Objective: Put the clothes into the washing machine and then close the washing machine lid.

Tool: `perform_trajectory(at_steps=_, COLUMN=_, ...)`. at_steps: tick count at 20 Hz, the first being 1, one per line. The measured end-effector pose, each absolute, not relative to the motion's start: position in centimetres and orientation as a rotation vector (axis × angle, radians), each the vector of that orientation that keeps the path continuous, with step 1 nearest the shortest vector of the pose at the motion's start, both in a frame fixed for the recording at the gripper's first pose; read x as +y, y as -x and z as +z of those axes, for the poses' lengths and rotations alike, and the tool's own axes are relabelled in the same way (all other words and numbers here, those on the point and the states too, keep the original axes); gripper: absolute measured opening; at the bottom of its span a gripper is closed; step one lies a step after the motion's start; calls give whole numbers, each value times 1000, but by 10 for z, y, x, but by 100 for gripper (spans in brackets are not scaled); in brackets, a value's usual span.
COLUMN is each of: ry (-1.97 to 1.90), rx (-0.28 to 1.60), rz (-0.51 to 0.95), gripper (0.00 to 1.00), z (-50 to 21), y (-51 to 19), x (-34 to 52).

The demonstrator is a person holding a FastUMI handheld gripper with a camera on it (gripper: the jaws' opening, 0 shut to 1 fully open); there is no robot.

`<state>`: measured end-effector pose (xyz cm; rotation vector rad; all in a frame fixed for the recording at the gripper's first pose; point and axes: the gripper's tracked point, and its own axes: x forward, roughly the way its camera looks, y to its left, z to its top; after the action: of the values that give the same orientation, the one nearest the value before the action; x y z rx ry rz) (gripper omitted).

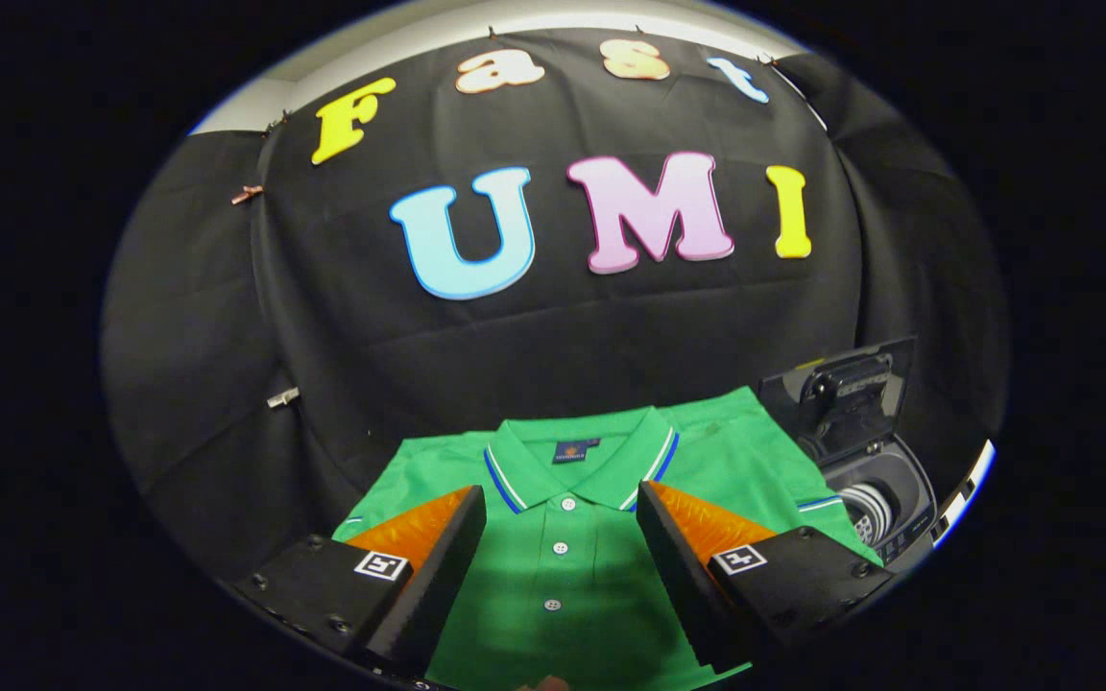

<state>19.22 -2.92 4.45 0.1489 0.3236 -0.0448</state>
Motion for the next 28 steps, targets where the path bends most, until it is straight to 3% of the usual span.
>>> perform_trajectory(at_steps=9, ry=-51, rx=676, rz=-85, gripper=100, z=-3, y=-204, x=-32)
perform_trajectory(at_steps=19, ry=-20, rx=863, rz=-170, gripper=97, z=-6, y=-205, x=-43)
perform_trajectory(at_steps=21, ry=-47, rx=894, rz=-190, gripper=83, z=-8, y=-205, x=-46)
perform_trajectory(at_steps=22, ry=-51, rx=899, rz=-211, gripper=83, z=-8, y=-207, x=-49)
perform_trajectory(at_steps=24, ry=-77, rx=917, rz=-226, gripper=58, z=-9, y=-208, x=-51)
perform_trajectory(at_steps=28, ry=-83, rx=925, rz=-231, gripper=58, z=-9, y=-208, x=-55)
